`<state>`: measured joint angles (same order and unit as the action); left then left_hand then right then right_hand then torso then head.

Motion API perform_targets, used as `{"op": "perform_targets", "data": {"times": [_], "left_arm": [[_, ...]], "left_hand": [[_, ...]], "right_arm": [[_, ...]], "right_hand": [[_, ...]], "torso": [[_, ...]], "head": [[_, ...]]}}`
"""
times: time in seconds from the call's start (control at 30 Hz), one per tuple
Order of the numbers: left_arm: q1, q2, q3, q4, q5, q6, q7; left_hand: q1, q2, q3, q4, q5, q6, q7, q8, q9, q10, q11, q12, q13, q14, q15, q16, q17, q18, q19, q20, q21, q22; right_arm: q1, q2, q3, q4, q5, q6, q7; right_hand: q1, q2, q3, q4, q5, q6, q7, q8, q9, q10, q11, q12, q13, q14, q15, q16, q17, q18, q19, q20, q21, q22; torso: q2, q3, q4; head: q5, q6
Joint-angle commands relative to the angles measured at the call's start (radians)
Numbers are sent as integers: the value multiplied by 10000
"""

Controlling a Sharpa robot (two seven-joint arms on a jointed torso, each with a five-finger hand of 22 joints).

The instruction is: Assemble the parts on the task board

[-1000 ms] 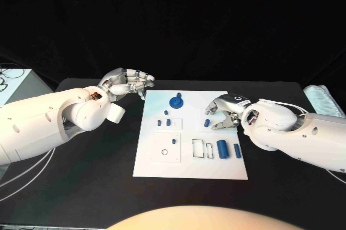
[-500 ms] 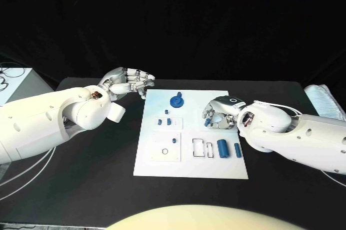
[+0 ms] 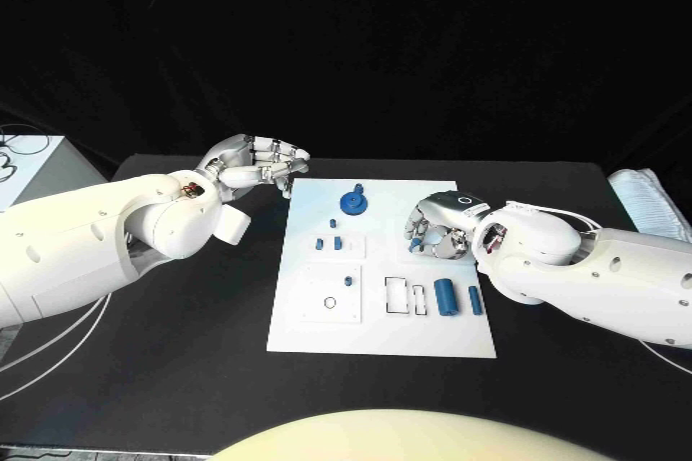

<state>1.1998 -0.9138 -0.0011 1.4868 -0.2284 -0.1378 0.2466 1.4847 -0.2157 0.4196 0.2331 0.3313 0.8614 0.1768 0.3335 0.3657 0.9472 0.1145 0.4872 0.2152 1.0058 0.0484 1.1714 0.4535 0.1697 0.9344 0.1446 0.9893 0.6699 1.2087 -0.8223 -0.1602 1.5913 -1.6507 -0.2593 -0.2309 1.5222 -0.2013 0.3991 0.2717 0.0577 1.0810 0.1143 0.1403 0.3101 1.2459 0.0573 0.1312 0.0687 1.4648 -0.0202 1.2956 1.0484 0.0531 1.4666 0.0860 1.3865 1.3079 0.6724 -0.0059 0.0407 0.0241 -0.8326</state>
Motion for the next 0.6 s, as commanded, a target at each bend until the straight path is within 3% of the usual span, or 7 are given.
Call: {"op": "perform_targets", "data": {"times": [0.03,0.13,0.27,0.6], "left_arm": [[6,5,7,21,60,80,-3],[6,0,7,22,58,75,-16],[7,-14,7,25,54,57,-36],[7,-26,7,15,47,4,-68]], "left_hand": [[84,50,86,-9,-23,-4,53,34,-14,56,26,-18,-17,0,4,-39,16,141,-35,18,41,22],[94,65,96,-13,-22,-2,51,37,-15,59,24,-16,-18,1,2,-38,19,142,-37,17,47,26],[94,65,96,-13,-22,-2,51,37,-15,59,24,-16,-18,1,2,-38,19,142,-37,17,47,26],[106,101,114,-15,-25,6,49,47,-16,65,21,-13,-20,5,-1,-38,23,143,-41,16,59,37]], "right_arm": [[-17,37,-6,-2,-198,48,52],[-25,58,-9,-16,-325,85,-6],[-37,74,-11,-20,-471,74,-71],[-60,59,-13,129,-623,-433,-14]], "right_hand": [[65,157,419,-172,-55,279,-63,177,102,350,-123,17,108,94,-117,86,52,-101,273,-108,143,1340],[122,238,746,-424,-60,440,-97,305,208,552,-182,-5,154,95,-167,104,65,-117,296,-163,206,1398],[143,263,1467,-1107,-65,526,-50,495,425,848,-205,-82,273,92,-191,127,83,-140,324,-211,296,1490],[-416,200,2116,-1741,-84,443,-36,672,709,1008,-206,-275,414,90,-190,155,103,-163,357,-210,393,1596]], "torso": [[5,-3,1],[-1,-7,3],[2,-6,10],[-7,-6,0]], "head": [[-12,-16],[-19,-23],[-18,-44],[-14,-58]]}}
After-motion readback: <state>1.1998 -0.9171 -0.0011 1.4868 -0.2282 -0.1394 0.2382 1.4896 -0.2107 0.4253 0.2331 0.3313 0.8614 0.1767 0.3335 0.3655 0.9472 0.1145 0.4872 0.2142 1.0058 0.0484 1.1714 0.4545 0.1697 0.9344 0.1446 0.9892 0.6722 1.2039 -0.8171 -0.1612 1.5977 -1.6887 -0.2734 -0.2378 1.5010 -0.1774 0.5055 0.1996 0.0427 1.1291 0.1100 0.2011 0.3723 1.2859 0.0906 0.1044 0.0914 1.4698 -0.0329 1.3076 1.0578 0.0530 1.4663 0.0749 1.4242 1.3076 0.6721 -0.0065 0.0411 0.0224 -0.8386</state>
